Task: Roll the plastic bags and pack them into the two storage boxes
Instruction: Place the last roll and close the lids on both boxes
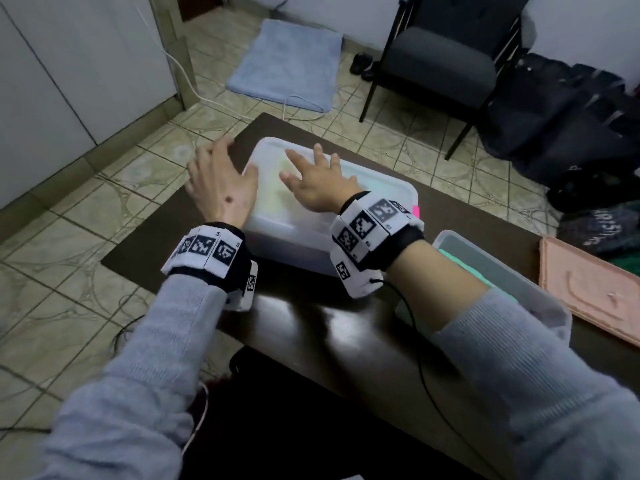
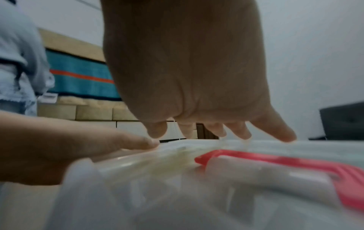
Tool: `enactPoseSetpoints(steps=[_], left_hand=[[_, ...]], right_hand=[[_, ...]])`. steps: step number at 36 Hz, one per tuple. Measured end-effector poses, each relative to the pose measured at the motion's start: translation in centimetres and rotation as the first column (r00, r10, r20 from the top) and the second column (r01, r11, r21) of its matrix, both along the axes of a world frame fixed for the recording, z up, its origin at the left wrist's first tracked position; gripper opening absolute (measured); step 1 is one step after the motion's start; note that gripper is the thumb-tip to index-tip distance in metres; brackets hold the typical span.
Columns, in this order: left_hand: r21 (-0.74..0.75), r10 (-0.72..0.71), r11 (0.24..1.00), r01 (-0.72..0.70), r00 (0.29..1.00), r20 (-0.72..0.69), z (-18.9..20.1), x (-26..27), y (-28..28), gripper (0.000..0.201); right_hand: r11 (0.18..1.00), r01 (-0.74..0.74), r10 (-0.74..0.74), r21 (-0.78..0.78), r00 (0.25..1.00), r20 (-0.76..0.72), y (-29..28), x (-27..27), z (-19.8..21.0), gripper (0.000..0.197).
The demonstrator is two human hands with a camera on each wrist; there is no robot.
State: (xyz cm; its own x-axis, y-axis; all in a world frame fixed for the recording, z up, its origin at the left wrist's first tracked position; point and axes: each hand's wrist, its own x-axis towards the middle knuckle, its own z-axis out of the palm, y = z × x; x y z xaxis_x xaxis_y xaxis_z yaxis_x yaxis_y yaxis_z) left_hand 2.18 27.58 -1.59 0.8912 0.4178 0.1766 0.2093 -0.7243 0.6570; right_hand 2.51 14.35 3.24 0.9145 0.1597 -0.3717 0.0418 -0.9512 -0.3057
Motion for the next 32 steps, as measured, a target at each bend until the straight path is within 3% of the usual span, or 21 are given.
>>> enactPoseSetpoints(steps=[3,7,10,12,21,26,32], left_hand=[[-0.334,0.009,0.940,-0.073,0.982,-0.187,-0.7,0.0,0.9,0.073],[-0.624,0.008,0.746,-0.233,0.940,-0.342,-1.2,-0.1,0.9,0.093],[-0.761,0.035,0.583,-0.284,0.945,-0.325,-1.6,-0.2,0.7,0.078],[-0.788,0.035,0.546,-0.285,0.947,-0.318,-2.0,-0.2,0.4,0.064],[-0.771,0.066,0.565,-0.295,0.947,-0.315,-2.4,-0.4,0.3,0.056],[-0.793,0.067,0.544,-0.275,0.956,-0.285,-2.4,-0.4,0.4,0.056],[-0.696,0.106,0.674,-0.248,0.965,-0.240,-2.2,-0.5,0.5,0.056]], right_hand=[[0.998,-0.022,0.020,-0.056,0.999,-0.035,1.3,0.6,0.1,0.060],[0.990,-0.038,0.028,-0.138,0.997,-0.078,2.4,1.1,0.3,0.064],[0.970,-0.108,0.089,-0.217,0.992,-0.093,2.6,1.0,0.7,0.066],[0.962,-0.121,0.097,-0.244,0.990,-0.105,2.5,1.1,0.7,0.070],[0.894,-0.233,0.164,-0.382,0.965,-0.204,2.0,1.9,1.5,0.113],[0.866,-0.278,0.183,-0.416,0.950,-0.255,2.0,2.5,2.3,0.121],[0.897,-0.234,0.173,-0.375,0.967,-0.189,2.0,3.3,2.0,0.132]])
